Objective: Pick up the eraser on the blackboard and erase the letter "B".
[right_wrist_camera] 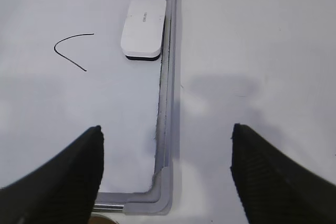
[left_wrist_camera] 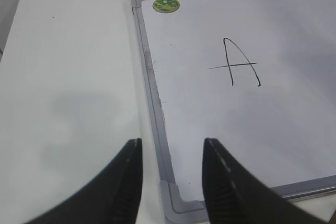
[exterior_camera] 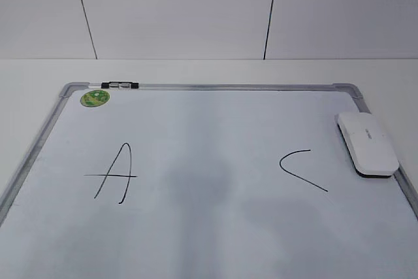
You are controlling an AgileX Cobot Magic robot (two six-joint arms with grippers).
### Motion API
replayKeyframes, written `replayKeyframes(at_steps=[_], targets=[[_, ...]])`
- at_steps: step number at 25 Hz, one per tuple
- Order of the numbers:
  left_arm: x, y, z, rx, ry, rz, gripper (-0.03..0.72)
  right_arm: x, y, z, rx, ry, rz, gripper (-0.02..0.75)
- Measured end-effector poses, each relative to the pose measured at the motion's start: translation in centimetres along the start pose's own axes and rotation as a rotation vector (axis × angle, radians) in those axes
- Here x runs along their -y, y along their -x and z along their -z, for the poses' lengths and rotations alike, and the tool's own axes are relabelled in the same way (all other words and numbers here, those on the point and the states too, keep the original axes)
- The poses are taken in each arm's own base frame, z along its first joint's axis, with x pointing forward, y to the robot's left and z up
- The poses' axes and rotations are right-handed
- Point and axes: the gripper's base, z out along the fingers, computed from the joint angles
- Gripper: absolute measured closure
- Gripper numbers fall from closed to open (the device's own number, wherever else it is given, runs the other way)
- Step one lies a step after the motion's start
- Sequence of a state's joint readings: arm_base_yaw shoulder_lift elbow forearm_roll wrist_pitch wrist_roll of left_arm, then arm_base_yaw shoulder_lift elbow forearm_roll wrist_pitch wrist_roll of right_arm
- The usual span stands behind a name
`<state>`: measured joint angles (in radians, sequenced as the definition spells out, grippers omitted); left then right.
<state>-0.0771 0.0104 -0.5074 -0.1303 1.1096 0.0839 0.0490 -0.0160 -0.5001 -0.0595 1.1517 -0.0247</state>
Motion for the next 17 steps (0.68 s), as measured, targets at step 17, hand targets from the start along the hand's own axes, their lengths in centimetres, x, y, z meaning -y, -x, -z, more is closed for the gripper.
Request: replayKeyframes(at_steps=[17], targets=[[-0.03,0.00,0.00,0.000,0.003,-0.002,0.401,-0.01,0.01,0.00,0.002,0.002,-0.001,0.144]])
